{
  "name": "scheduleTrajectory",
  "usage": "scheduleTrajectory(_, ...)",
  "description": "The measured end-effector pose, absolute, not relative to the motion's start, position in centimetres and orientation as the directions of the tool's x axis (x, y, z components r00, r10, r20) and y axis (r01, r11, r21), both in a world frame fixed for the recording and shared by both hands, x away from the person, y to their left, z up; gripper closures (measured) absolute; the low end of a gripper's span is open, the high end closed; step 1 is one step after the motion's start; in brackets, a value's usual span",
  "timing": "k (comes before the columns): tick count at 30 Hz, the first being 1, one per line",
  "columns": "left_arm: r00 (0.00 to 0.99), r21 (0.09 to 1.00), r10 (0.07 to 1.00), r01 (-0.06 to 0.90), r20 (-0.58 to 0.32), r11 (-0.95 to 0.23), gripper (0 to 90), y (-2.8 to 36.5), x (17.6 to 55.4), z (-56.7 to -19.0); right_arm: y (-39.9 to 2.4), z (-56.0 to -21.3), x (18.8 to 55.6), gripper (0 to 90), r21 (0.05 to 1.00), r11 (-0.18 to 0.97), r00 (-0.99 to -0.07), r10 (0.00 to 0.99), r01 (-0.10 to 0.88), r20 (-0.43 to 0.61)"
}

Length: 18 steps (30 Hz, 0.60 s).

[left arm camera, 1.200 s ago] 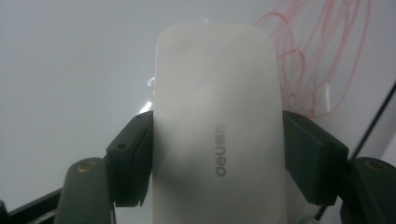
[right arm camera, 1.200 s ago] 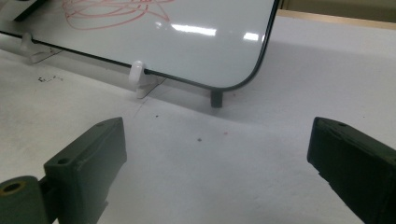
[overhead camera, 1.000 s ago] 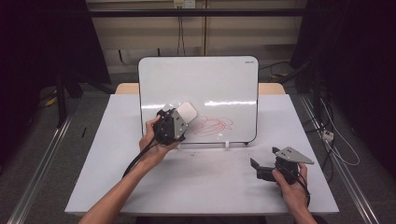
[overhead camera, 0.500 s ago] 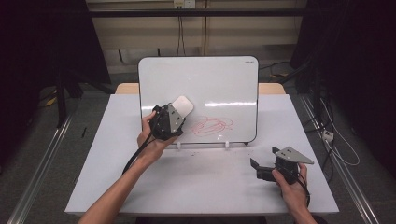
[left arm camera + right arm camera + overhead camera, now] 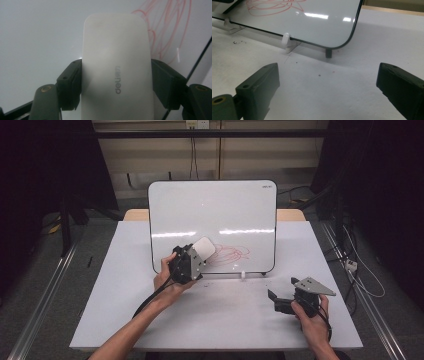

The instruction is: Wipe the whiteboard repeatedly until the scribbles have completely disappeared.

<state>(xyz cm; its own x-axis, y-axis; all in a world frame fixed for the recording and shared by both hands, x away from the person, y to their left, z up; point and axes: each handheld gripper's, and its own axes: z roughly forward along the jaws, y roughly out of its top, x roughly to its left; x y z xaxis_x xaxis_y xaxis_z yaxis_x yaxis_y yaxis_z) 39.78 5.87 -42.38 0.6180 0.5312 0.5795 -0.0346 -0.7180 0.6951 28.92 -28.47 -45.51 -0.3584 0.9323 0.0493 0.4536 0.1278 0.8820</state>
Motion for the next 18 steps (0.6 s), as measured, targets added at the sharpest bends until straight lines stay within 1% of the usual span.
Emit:
scheduleTrajectory(4, 0.616, 0.670, 0.504, -0.053, 0.605, -0.740, 31.1, 5.4, 39.1, -43.0, -28.5, -45.5, 28.9, 4.7, 0.883, 0.129, -0.361, 0.931, 0.450, 0.048)
scheduleTrajectory(11, 0.636, 0.668, 0.494, -0.045, 0.592, -0.743, 31.0, 5.5, 39.5, -42.6, -28.6, -45.5, 28.9, 4.7, 0.883, 0.127, -0.360, 0.931, 0.452, 0.051)
scheduleTrajectory(18, 0.625, 0.691, 0.523, -0.038, 0.580, -0.722, 31.0, 5.3, 40.6, -41.4, -28.6, -45.5, 28.9, 4.7, 0.882, 0.128, -0.359, 0.932, 0.453, 0.049)
